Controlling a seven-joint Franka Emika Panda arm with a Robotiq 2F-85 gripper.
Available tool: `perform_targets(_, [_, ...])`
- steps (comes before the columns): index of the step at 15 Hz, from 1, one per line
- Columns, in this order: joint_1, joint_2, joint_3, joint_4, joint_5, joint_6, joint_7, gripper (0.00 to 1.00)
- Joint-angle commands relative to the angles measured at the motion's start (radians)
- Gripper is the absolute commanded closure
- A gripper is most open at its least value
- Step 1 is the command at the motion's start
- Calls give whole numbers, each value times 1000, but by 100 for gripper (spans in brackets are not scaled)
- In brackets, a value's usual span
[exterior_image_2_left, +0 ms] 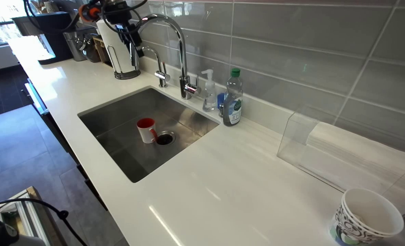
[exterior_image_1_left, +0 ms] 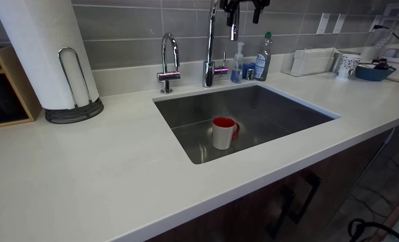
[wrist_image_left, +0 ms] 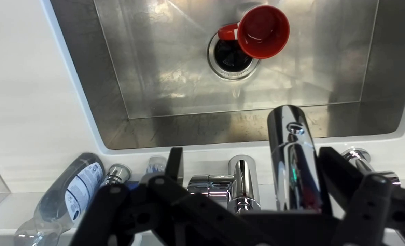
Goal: Put the cup in the sink
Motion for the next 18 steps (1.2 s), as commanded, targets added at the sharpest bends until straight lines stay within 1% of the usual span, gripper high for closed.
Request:
perform_targets(1, [15,-1,-13,16,-19,-27,23,0])
perform_targets(10, [18,0,-9,22,-11,-24,-1,0])
perform_targets(14, [43,6,16,50,30,-19,-96,0])
perform_targets(17, [52,-11,23,70,111,-118,-147,0])
perform_targets(18, [51,-29,20,65,136,-171,-151,0])
